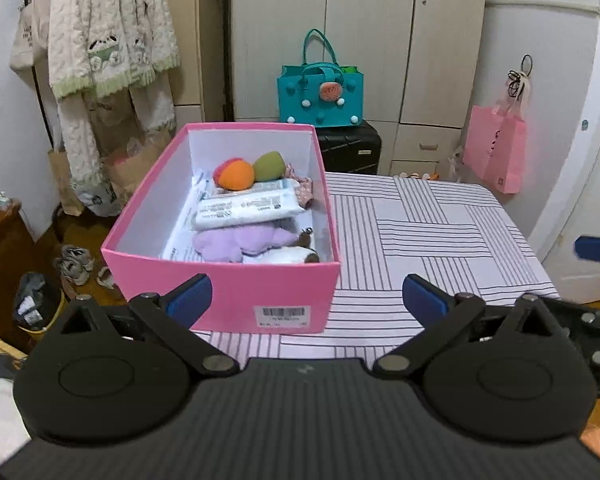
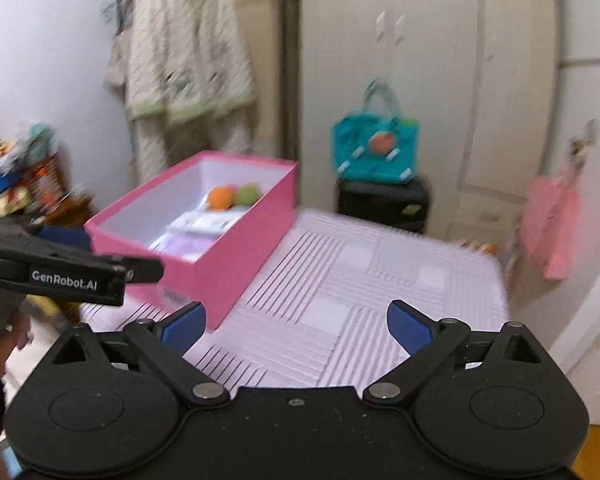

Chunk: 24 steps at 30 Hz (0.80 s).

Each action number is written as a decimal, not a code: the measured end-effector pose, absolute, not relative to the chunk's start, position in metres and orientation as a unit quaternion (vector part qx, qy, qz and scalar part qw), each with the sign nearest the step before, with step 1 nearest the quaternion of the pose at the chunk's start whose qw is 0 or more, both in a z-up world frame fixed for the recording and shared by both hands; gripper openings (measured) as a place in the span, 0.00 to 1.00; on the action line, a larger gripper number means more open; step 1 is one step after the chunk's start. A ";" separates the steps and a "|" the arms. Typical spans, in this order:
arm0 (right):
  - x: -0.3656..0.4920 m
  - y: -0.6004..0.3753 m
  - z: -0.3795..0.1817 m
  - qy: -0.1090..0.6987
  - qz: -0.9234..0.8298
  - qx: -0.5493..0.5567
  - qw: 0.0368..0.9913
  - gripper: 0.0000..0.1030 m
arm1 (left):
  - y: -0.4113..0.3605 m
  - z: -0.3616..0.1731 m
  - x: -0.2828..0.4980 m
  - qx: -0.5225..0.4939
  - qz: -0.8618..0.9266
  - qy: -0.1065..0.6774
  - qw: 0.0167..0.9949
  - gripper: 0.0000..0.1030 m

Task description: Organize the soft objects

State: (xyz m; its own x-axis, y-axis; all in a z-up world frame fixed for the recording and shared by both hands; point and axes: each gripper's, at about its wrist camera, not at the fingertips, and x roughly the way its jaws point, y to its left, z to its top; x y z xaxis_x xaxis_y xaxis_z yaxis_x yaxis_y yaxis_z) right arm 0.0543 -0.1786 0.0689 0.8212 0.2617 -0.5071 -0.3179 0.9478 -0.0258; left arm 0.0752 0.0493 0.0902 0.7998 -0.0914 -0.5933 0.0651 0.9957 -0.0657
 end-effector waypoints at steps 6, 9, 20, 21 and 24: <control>0.045 -0.174 0.058 0.234 0.099 -0.041 0.966 0.96 | 0.044 0.079 0.076 -0.005 -0.045 0.314 0.948 1.00; 0.048 -0.176 0.054 0.239 0.088 -0.028 0.967 0.96 | 0.044 0.076 0.071 -0.006 -0.043 0.304 0.952 1.00; 0.045 -0.171 0.046 0.242 0.079 -0.024 0.967 0.96 | 0.040 0.073 0.056 0.015 -0.015 0.279 0.960 1.00; 0.045 -0.171 0.046 0.243 0.078 -0.023 0.967 0.96 | 0.040 0.074 0.056 0.015 -0.018 0.279 0.960 1.00; 0.044 -0.171 0.045 0.241 0.077 -0.020 0.967 0.96 | 0.038 0.073 0.054 0.015 -0.022 0.279 0.960 1.00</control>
